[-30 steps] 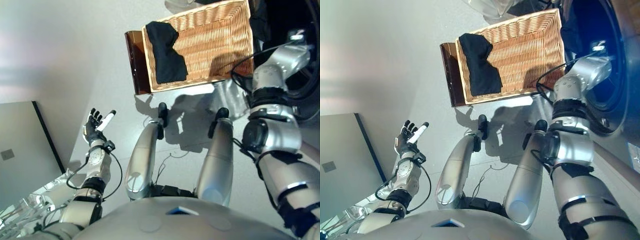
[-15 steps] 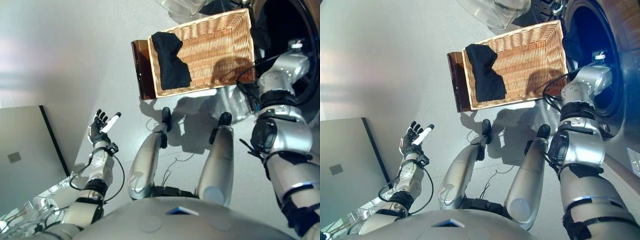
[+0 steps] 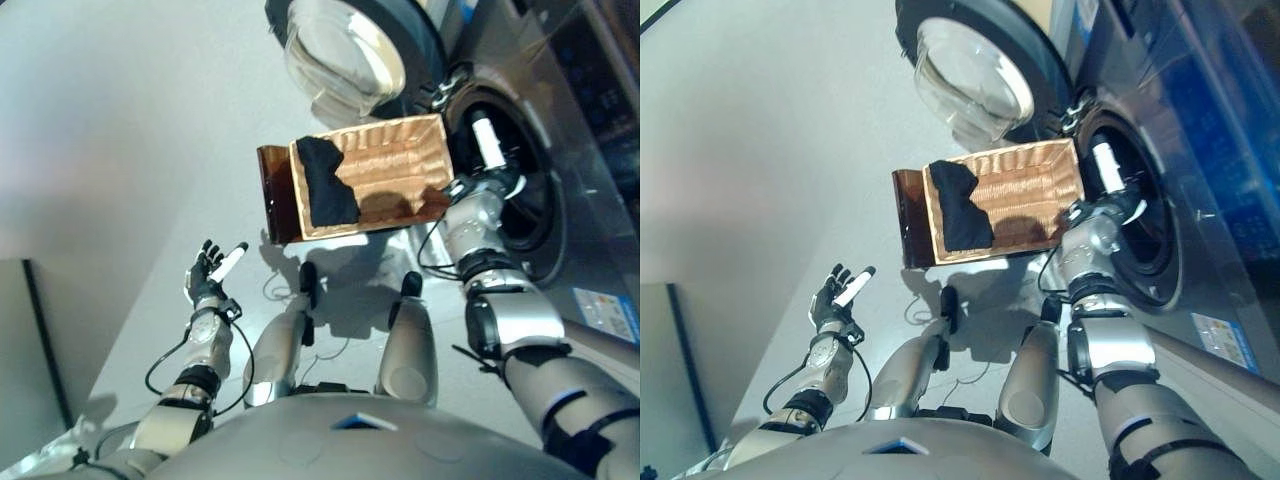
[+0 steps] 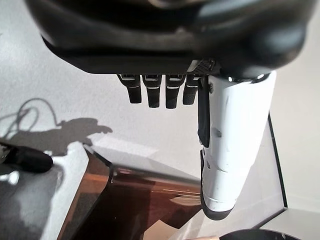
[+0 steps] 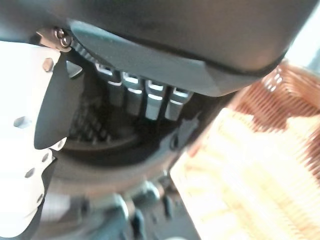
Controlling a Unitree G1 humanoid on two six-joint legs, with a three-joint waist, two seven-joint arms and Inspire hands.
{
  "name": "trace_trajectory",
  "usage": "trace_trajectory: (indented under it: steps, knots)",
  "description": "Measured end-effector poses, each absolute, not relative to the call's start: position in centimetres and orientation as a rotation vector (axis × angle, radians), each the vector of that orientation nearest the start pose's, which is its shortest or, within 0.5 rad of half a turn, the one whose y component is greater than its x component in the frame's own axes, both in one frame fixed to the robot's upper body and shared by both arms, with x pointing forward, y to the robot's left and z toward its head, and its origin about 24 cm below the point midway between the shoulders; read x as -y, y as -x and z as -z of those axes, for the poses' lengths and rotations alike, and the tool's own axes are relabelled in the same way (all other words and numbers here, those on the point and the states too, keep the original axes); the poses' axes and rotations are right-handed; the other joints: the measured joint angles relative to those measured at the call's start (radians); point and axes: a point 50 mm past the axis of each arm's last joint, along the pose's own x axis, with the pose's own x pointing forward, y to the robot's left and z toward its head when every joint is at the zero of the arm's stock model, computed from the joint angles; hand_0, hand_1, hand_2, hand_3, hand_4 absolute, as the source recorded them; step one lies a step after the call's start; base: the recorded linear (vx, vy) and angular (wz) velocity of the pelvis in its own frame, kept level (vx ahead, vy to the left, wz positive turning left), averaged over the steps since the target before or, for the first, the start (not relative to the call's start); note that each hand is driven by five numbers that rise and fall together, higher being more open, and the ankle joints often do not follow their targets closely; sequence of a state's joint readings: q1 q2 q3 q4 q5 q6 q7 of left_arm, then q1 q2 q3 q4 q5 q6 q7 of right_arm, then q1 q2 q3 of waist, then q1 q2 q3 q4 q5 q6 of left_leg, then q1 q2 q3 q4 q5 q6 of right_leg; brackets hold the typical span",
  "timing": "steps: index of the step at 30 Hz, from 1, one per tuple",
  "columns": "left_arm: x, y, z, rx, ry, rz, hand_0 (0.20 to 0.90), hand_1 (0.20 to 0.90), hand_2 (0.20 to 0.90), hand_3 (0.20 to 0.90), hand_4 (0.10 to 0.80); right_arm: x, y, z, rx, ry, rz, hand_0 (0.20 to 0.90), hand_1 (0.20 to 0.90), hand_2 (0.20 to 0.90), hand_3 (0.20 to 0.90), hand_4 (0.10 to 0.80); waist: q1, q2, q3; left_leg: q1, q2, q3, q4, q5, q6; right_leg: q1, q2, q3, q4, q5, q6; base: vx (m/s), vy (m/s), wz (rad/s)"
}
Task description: Pick up the clothes and place them into the washing machine
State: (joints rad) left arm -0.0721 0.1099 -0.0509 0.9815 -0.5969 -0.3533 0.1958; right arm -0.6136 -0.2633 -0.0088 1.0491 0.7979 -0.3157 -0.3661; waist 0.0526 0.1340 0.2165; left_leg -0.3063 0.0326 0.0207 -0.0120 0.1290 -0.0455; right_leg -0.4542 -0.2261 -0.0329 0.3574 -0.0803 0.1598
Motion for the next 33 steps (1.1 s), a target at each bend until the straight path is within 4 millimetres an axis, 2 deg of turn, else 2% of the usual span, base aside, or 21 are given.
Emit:
trace_trajectory:
  steps: [6,10,13,17,19,24,28,30,33]
  knots:
    - [-21.8,-15.9,13.0,-0.675,0.338,-0.611,0.9,0.9,0.9,0.9,0.8,22.3,-29.4,3.5,-0.351,-0.25,0.536,0.9,0.9,0.9,0.9,0.8,-0.015,-0.056,-0.036,0.112,0.003,-0.001,-0.05,-0.008,0.013,0.156,0.006,-0.014,-0.136,0.039,0.015,0.091,-0.006,-0.02]
    - [-22.2,-15.2,13.3,-0.712,0.306,-0.594,0.9,0.9,0.9,0.9,0.8,21.9,-27.6,5.5,-0.454,-0.021,0.406,0.9,0.9,0.9,0.9,0.8,-0.013,-0.087,-0.048,0.187,0.005,-0.008,-0.065,-0.01,0.015,0.28,0.011,-0.033,-0.231,0.07,0.021,0.112,-0.022,0.06]
    - [-22.8,-14.5,13.5,-0.732,0.253,-0.578,0.9,0.9,0.9,0.9,0.8,21.5,-27.3,5.7,-0.471,0.145,0.295,0.9,0.9,0.9,0.9,0.8,-0.011,-0.116,-0.079,0.23,0.008,-0.016,-0.067,-0.036,0.008,0.345,0.016,-0.038,-0.286,0.076,0.02,0.099,-0.022,-0.01]
    - [-23.3,-14.2,13.4,-0.748,0.155,-0.518,0.9,0.9,0.9,0.9,0.8,21.6,-27.3,5.5,-0.454,0.375,0.167,0.9,0.9,0.9,0.9,0.8,-0.01,-0.147,-0.104,0.249,0.003,-0.02,-0.067,-0.036,0.017,0.398,0.017,-0.039,-0.343,0.108,0.023,0.077,-0.014,0.03]
    - [-23.4,-14.2,13.2,-0.741,0.127,-0.496,0.9,0.9,0.9,0.9,0.8,21.3,-27.2,5.5,-0.448,0.436,0.128,0.9,0.9,0.9,0.9,0.8,-0.01,-0.155,-0.114,0.255,0.003,-0.023,-0.067,-0.036,0.018,0.417,0.018,-0.043,-0.368,0.118,0.023,0.044,-0.026,0.02]
    - [-22.4,-16.1,11.5,-0.614,0.134,-0.397,0.9,0.9,0.9,0.9,0.8,20.4,-27.1,5.7,-0.429,0.589,0.031,0.9,0.9,0.9,0.9,0.8,-0.003,-0.161,-0.119,0.258,0.007,-0.04,-0.067,-0.034,0.015,0.45,0.025,-0.064,-0.409,0.136,0.02,-0.001,-0.035,0.09]
    - [-21.3,-19.7,8.1,-0.416,0.094,-0.249,0.9,0.9,0.9,0.9,0.8,20.0,-27.1,6.1,-0.451,0.652,-0.005,0.9,0.9,0.9,0.9,0.8,0.018,-0.168,-0.107,0.222,0.02,-0.062,-0.063,-0.026,0.004,0.424,0.04,-0.087,-0.398,0.135,0.009,-0.106,-0.03,0.13]
    - [-21.3,-21.1,6.6,-0.334,0.082,-0.22,0.9,0.9,0.9,0.9,0.8,19.5,-27.7,5.7,-0.429,0.66,-0.018,0.9,0.9,0.9,0.9,0.8,0.02,-0.171,-0.095,0.188,0.029,-0.069,-0.061,-0.018,-0.004,0.387,0.05,-0.09,-0.379,0.132,0.004,-0.125,-0.019,0.14]
    - [-21.2,-24.8,3.2,-0.183,0.045,-0.171,0.9,0.9,0.9,0.9,0.8,18.7,-30.4,3.6,-0.364,0.683,-0.02,0.9,0.9,0.9,0.9,0.8,0.026,-0.179,-0.011,0.114,0.04,-0.086,-0.022,-0.001,-0.006,0.31,0.06,-0.094,-0.317,0.125,-0.005,-0.173,-0.051,0.11]
